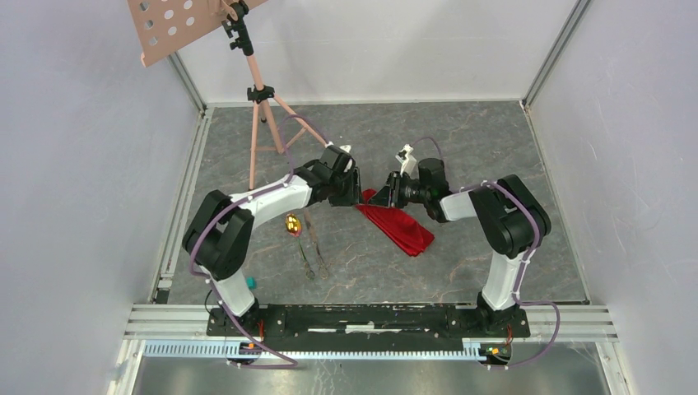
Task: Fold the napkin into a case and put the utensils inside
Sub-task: Grasp the top corner of the smaller rectangle folded napkin from the folded napkin.
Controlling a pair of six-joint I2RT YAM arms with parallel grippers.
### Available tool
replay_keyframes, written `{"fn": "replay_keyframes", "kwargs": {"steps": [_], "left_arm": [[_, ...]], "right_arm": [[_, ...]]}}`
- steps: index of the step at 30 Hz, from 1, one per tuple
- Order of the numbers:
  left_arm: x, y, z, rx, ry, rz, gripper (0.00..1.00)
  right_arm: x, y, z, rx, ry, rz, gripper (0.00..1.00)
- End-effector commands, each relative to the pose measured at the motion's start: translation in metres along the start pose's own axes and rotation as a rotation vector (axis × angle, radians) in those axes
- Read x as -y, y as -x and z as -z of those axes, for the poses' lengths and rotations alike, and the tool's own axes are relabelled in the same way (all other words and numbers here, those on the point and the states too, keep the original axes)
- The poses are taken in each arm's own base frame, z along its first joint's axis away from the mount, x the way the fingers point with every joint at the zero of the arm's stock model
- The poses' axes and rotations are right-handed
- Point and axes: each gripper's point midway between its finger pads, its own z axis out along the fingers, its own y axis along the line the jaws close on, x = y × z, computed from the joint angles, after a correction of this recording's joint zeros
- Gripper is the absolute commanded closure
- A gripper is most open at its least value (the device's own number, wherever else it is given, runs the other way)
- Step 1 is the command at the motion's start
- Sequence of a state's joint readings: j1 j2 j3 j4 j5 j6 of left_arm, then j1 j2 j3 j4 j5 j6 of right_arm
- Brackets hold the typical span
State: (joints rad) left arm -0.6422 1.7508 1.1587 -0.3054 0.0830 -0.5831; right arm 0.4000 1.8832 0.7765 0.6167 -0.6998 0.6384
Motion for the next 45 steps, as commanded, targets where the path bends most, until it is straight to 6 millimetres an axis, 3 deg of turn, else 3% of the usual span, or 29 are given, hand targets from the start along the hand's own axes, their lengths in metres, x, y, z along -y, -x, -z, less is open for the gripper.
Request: {"fn": "replay_keyframes", "kwargs": {"steps": [1, 3, 6, 10, 15, 17, 20, 27, 32, 41, 45], "left_arm": [[0.001, -0.009, 0.003, -0.010, -0.021, 0.085, 0.56], [0.000, -0.016, -0.005, -0.035, -0.032, 0.114, 0.66], [0.000, -0.025, -0.021, -0.071, -0.046, 0.138, 0.71], [-0.002, -0.026, -0.037, -0.084, -0.033, 0.145, 0.75], [-0.009, -0.022, -0.048, -0.084, 0.014, 0.125, 0.78], [-0.012, -0.019, -0.047, -0.072, 0.028, 0.119, 0.78], [-0.016, -0.017, -0.040, -0.058, 0.042, 0.106, 0.79], [-0.027, -0.016, -0.014, -0.040, 0.033, 0.125, 0.74], [-0.034, -0.018, -0.012, -0.053, 0.025, 0.158, 0.72], [-0.021, -0.009, -0.031, -0.073, -0.016, 0.173, 0.74], [-0.022, -0.013, -0.034, -0.084, -0.007, 0.166, 0.75]], "right_arm": [[0.000, 0.013, -0.007, 0.016, 0.023, 0.030, 0.75], [0.002, 0.012, -0.011, 0.009, 0.022, 0.026, 0.83], [0.002, 0.009, -0.015, -0.001, 0.024, 0.027, 0.90], [0.000, 0.002, -0.028, -0.021, 0.026, 0.031, 0.92], [-0.002, -0.026, -0.048, -0.072, 0.005, 0.038, 0.93], [0.005, -0.032, -0.046, -0.077, -0.021, 0.032, 0.92], [0.007, -0.025, -0.033, -0.044, -0.031, 0.031, 0.89], [-0.007, 0.018, -0.004, 0.027, -0.009, 0.070, 0.73], [-0.006, 0.023, -0.006, 0.025, -0.021, 0.086, 0.72], [-0.002, -0.025, -0.049, -0.068, -0.038, 0.076, 0.86], [0.001, -0.032, -0.051, -0.081, -0.026, 0.049, 0.88]]}}
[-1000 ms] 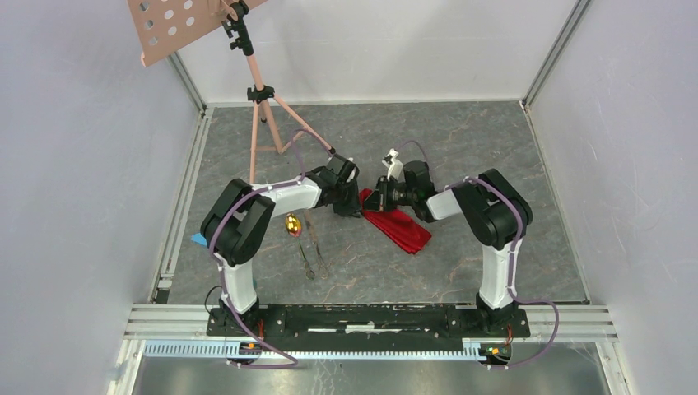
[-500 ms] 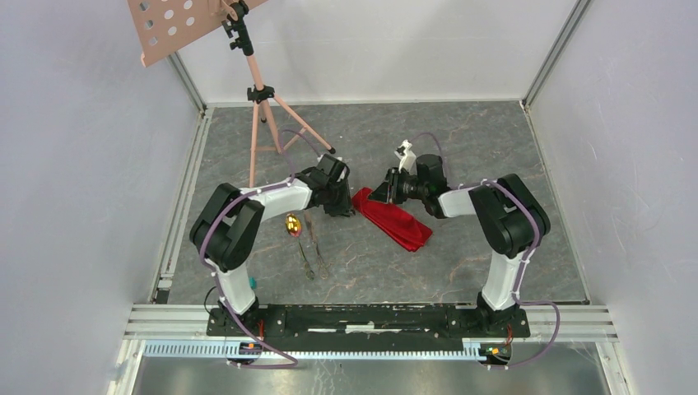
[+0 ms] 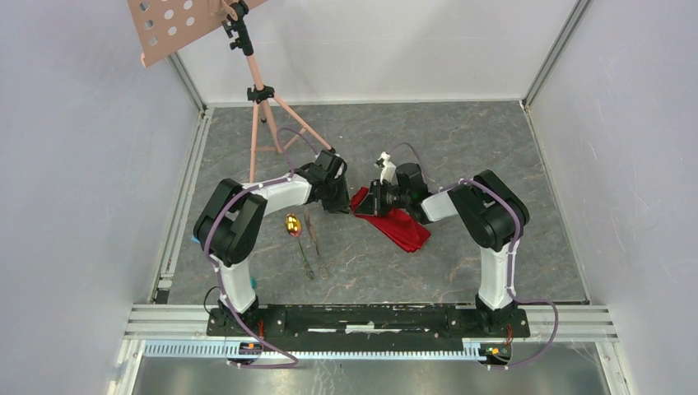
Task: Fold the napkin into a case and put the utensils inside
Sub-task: Grasp the top corner of the smaller rectangle folded napkin from the folded napkin.
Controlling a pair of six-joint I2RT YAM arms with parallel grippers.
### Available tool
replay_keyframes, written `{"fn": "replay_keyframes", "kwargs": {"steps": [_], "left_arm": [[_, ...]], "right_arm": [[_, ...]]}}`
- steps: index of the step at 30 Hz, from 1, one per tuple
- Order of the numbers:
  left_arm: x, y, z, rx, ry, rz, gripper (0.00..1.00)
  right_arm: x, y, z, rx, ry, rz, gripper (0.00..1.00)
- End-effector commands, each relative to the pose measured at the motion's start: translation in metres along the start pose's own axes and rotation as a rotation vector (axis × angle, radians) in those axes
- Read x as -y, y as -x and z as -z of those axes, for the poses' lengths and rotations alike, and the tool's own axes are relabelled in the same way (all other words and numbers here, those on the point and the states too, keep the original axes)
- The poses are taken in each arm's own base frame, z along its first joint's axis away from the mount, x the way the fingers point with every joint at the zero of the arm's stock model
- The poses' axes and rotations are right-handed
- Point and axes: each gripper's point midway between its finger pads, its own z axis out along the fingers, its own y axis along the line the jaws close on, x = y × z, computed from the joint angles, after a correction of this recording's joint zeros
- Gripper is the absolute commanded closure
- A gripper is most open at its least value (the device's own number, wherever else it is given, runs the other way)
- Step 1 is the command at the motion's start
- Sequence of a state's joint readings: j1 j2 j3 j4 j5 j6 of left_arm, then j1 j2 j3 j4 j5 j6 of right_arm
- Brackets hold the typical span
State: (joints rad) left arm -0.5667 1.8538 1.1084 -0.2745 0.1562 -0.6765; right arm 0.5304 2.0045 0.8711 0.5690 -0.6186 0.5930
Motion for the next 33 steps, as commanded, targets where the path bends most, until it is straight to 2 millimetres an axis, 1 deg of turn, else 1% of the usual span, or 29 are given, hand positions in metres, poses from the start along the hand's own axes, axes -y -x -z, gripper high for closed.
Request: {"fn": "replay_keyframes", "kwargs": {"steps": [1, 4, 6, 9, 11, 14, 15, 16, 19, 22, 27, 30, 33], "left_arm": [[0.017, 0.010, -0.001, 0.025, -0.042, -0.011, 0.75], [0.010, 0.009, 0.005, 0.036, -0.020, -0.024, 0.76], [0.007, 0.007, 0.009, 0.037, -0.013, -0.031, 0.76], [0.009, 0.004, 0.015, 0.035, -0.029, -0.031, 0.75], [0.011, 0.003, 0.016, 0.031, -0.044, -0.027, 0.75], [0.017, 0.001, 0.017, 0.018, -0.072, -0.020, 0.75], [0.019, 0.002, 0.017, 0.018, -0.080, -0.020, 0.75], [0.021, 0.003, 0.017, 0.018, -0.086, -0.021, 0.75], [0.028, 0.006, 0.015, 0.011, -0.105, -0.020, 0.76], [0.037, 0.010, 0.010, 0.004, -0.126, -0.016, 0.77], [0.049, 0.021, 0.006, 0.017, -0.142, -0.015, 0.78], [0.049, 0.023, 0.004, 0.019, -0.130, -0.023, 0.78], [0.046, 0.022, 0.006, 0.018, -0.115, -0.034, 0.79]], "right_arm": [[0.001, 0.008, -0.001, 0.034, 0.007, -0.001, 0.88], [-0.008, 0.026, 0.018, 0.077, 0.015, 0.019, 0.86], [-0.009, 0.036, 0.030, 0.098, 0.010, 0.028, 0.81], [-0.006, 0.047, 0.045, 0.127, -0.010, 0.038, 0.75], [-0.001, 0.051, 0.049, 0.138, -0.026, 0.040, 0.74], [0.004, 0.051, 0.045, 0.130, -0.030, 0.034, 0.75], [0.005, 0.051, 0.044, 0.134, -0.030, 0.030, 0.78], [0.007, 0.051, 0.043, 0.136, -0.031, 0.024, 0.83], [0.012, 0.051, 0.037, 0.133, -0.040, 0.014, 0.91], [0.013, 0.050, 0.029, 0.125, -0.032, 0.007, 0.93], [0.009, 0.039, 0.004, 0.096, 0.001, -0.017, 0.93], [0.003, 0.040, 0.002, 0.105, 0.022, -0.021, 0.93], [0.006, 0.040, 0.009, 0.104, 0.002, -0.007, 0.91]]}}
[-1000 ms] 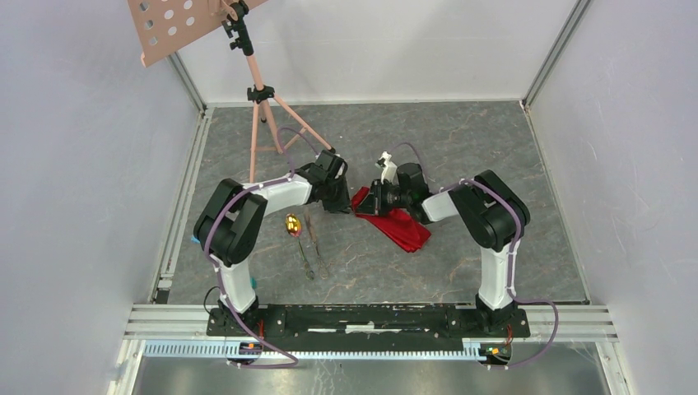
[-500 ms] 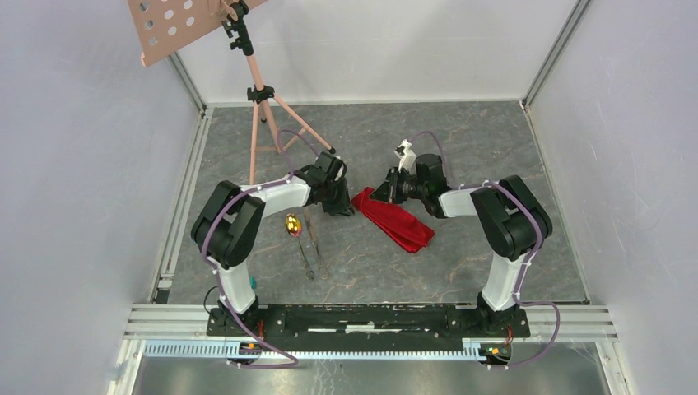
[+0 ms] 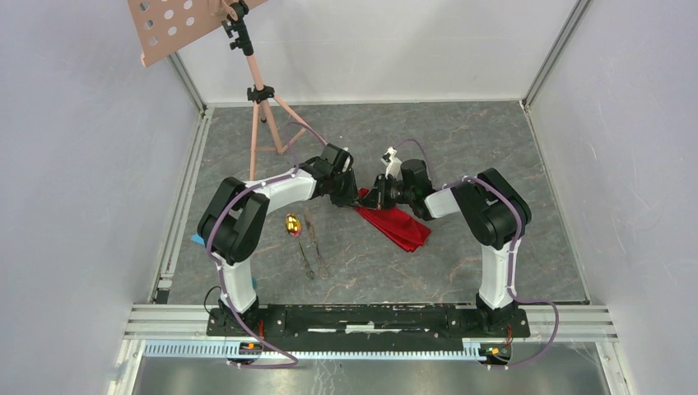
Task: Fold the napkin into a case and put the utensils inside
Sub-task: Grasp the top corner of the smaller rectangle folded napkin from the folded napkin.
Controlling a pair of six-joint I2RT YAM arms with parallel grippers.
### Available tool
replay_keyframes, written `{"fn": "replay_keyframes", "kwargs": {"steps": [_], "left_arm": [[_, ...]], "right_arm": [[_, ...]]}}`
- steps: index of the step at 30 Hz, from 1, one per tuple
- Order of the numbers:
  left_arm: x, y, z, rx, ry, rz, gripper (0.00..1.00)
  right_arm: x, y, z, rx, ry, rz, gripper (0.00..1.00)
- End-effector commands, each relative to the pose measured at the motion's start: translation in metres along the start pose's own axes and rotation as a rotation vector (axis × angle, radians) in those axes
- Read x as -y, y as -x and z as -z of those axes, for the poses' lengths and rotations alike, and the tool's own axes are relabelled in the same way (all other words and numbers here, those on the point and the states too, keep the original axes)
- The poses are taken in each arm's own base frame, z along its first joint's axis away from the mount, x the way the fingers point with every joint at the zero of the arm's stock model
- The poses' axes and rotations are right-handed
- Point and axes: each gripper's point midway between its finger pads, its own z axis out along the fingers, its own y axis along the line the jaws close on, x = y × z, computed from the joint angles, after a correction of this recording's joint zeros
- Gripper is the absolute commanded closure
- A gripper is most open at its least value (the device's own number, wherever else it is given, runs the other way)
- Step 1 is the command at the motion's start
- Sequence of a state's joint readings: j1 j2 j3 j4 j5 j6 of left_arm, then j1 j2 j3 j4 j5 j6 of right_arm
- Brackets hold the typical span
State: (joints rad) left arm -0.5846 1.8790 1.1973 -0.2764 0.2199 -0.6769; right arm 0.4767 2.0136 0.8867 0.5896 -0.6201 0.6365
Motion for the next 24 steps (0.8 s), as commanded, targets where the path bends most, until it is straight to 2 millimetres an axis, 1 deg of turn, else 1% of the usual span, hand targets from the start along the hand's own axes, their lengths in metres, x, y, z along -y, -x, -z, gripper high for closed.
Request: {"fn": "replay_keyframes", "kwargs": {"steps": [1, 6, 11, 15, 18, 24], "left_arm": [[0.009, 0.010, 0.003, 0.024, -0.014, -0.014, 0.79], [0.006, 0.011, 0.017, 0.045, 0.002, -0.030, 0.78], [0.003, 0.013, 0.028, 0.058, -0.009, -0.012, 0.77], [-0.006, 0.020, 0.032, 0.073, -0.002, 0.028, 0.77], [-0.013, 0.021, 0.031, 0.067, 0.014, 0.043, 0.76], [-0.016, 0.011, 0.017, 0.034, -0.004, 0.066, 0.74]], "right_arm": [[-0.008, 0.019, 0.005, 0.051, 0.016, 0.046, 0.90], [-0.001, 0.021, 0.024, 0.065, 0.001, 0.047, 0.81], [-0.005, 0.023, 0.027, 0.068, -0.001, 0.063, 0.78], [-0.009, 0.026, 0.022, 0.068, 0.018, 0.061, 0.78], [-0.012, 0.024, 0.015, 0.060, 0.031, 0.053, 0.79], [-0.014, 0.017, 0.002, 0.048, 0.046, 0.038, 0.80]]}}
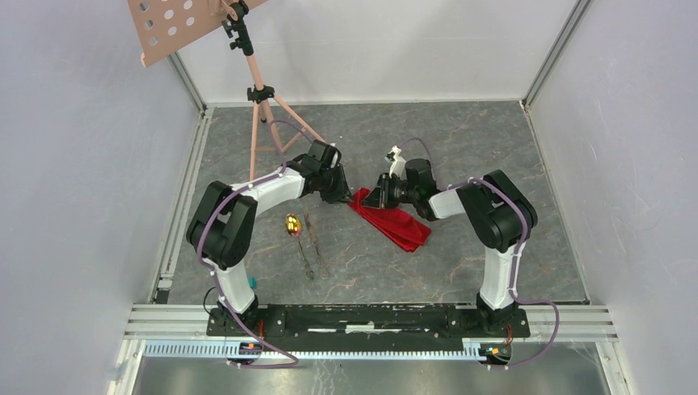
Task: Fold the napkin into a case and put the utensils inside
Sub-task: Grasp the top corner of the smaller rectangle folded napkin from the folded napkin, then pick up the top corner of the smaller rectangle folded napkin from the center of the board.
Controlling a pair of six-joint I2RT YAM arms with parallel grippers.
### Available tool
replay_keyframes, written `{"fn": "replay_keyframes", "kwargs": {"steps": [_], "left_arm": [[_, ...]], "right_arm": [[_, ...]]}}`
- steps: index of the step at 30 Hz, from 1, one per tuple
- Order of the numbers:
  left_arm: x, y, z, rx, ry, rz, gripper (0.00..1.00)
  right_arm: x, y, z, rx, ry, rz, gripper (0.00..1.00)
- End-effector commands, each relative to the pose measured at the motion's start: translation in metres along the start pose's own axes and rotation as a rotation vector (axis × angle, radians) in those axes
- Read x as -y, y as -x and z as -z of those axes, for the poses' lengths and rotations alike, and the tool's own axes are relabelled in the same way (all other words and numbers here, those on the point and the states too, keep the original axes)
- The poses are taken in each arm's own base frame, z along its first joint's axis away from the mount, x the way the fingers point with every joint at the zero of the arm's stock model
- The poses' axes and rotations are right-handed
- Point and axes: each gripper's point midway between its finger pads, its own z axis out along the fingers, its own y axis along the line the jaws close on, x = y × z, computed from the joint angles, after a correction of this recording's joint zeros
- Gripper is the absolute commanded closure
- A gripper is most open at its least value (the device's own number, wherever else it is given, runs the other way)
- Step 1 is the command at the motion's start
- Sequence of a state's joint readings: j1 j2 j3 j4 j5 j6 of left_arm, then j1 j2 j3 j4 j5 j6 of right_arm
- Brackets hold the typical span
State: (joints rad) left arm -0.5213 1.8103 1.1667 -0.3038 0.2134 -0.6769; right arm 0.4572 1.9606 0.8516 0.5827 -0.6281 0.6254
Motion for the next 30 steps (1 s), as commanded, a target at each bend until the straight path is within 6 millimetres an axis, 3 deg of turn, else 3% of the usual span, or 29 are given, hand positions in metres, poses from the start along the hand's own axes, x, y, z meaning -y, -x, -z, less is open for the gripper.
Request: {"fn": "replay_keyframes", "kwargs": {"steps": [1, 9, 16, 25, 30], "left_arm": [[0.002, -0.006, -0.007, -0.015, -0.026, 0.020, 0.75], [0.010, -0.001, -0.015, -0.011, -0.052, 0.015, 0.76], [0.012, 0.005, 0.000, 0.018, -0.049, -0.001, 0.75], [0.024, 0.013, -0.001, 0.029, -0.086, 0.019, 0.78], [0.026, 0.014, 0.003, 0.037, -0.092, 0.017, 0.78]], "right_arm": [[-0.010, 0.009, -0.015, 0.024, 0.046, 0.025, 0.80], [-0.006, 0.001, -0.033, 0.000, 0.045, 0.012, 0.83], [-0.007, 0.006, -0.018, 0.016, 0.036, 0.023, 0.82], [-0.019, 0.017, 0.002, 0.024, 0.017, 0.082, 0.76], [-0.013, 0.015, 0.021, -0.006, -0.068, 0.161, 0.73]]}}
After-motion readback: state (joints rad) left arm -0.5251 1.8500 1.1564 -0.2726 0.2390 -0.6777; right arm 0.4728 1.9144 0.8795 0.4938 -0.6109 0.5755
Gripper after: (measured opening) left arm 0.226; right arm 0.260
